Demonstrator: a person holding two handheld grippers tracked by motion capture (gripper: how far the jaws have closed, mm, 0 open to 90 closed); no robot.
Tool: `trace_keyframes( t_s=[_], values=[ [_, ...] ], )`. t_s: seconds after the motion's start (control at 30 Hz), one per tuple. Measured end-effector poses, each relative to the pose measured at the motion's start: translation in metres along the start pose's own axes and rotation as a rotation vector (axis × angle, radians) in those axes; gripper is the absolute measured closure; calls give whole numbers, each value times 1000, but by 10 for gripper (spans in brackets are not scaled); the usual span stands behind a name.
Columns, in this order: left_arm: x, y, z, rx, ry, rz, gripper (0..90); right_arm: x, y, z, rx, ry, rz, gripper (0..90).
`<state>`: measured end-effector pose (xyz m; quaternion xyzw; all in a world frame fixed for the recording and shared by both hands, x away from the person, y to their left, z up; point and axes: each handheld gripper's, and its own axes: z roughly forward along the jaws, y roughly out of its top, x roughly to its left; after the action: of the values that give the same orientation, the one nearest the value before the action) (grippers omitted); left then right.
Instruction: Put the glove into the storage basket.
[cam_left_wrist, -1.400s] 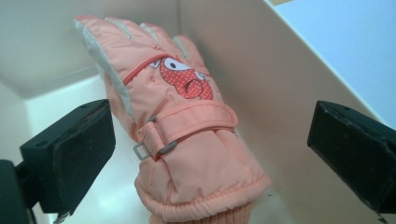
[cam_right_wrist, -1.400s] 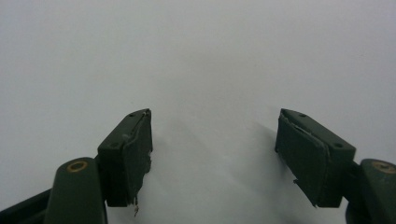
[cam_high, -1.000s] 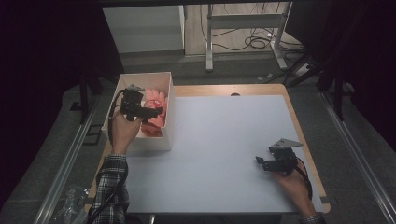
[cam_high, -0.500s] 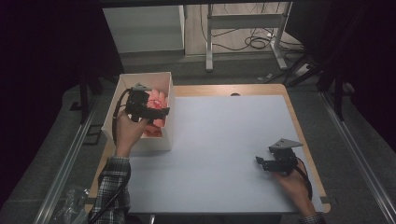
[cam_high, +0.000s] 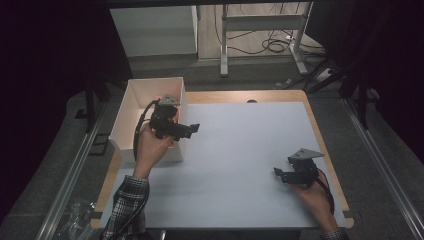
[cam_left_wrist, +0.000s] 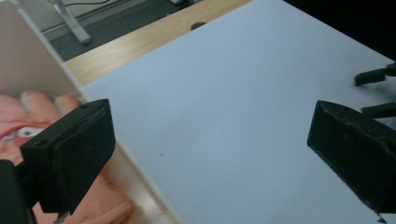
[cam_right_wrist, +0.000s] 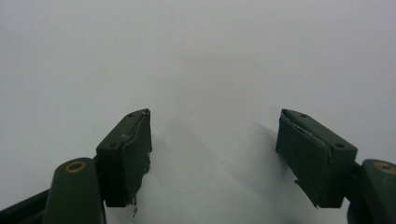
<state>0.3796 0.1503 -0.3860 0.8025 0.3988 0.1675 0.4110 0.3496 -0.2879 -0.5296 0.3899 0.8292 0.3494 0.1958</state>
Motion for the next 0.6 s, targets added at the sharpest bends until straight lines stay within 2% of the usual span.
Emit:
trace_keyframes(
  t_s=[0.37, 0.6],
  values=[
    [-52, -16, 18, -26, -90, 101, 13, 0, 0, 0, 0, -1, 2, 267],
    [-76, -32, 32, -25, -135, 138, 13, 0, 0, 0, -1, -1, 2, 265]
  ],
)
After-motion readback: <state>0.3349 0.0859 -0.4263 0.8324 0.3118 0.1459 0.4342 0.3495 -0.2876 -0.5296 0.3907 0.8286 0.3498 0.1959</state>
